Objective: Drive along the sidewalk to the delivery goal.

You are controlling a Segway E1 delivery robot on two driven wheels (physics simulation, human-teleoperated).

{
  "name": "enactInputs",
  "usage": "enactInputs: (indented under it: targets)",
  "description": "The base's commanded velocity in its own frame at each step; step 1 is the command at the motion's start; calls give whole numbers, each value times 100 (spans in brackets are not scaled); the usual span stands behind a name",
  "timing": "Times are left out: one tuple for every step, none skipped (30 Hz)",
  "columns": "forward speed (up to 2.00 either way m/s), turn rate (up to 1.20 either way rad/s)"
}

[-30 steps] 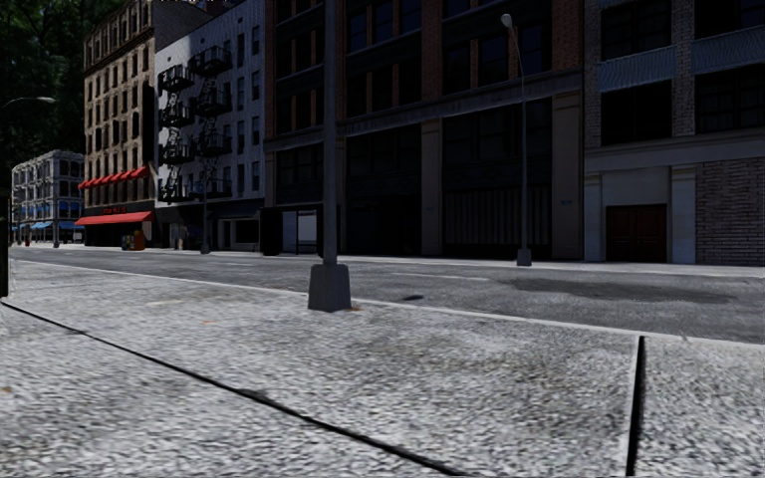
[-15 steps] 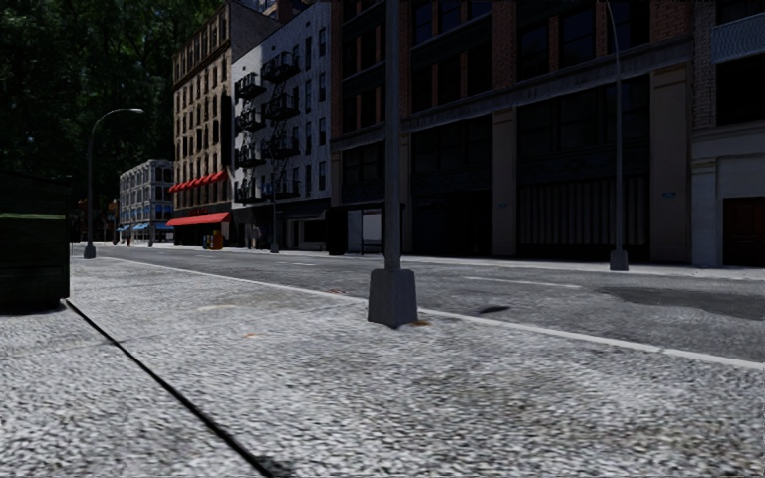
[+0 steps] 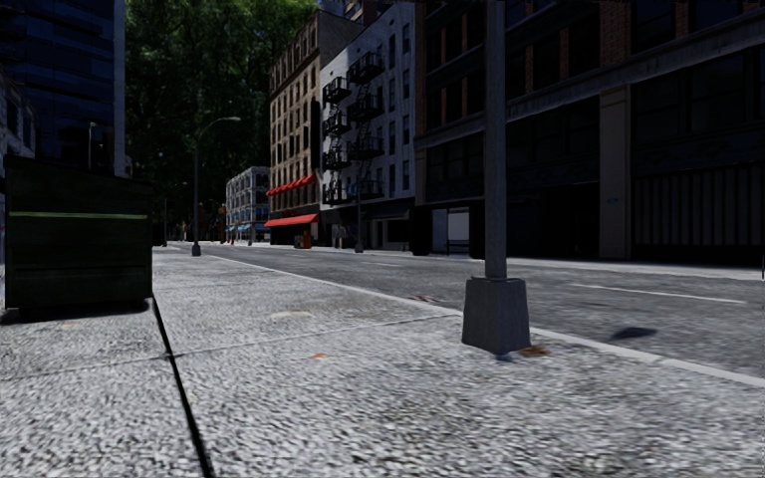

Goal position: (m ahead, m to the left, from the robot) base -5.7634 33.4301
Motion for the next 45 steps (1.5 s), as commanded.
enactInputs:
  targets:
    - [152, 52]
    - [152, 52]
    - [152, 52]
    - [152, 52]
    - [152, 52]
    - [152, 52]
    - [152, 52]
    - [152, 52]
    - [152, 52]
    - [152, 51]
    - [152, 51]
    - [152, 51]
    - [152, 51]
    - [153, 51]
    - [153, 51]
    - [153, 49]
    - [153, 45]
    - [153, 45]
    - [154, 39]
    - [154, 24]
    - [154, 0]
    - [154, 0]
    - [154, 0]
    - [154, 0]
    - [154, 0]
    - [154, 0]
    - [154, 0]
    - [154, 0]
    - [154, 0]
    - [154, 0]
    - [154, 0]
    - [154, 0]
    - [154, 0]
    - [154, 0]
    - [154, 0]
    - [154, 0]
    - [154, 0]
    - [154, 8]
    - [155, 16]
    - [155, 16]
    - [156, 20]
    - [157, 21]
    - [157, 21]
    - [158, 21]
    - [159, 21]
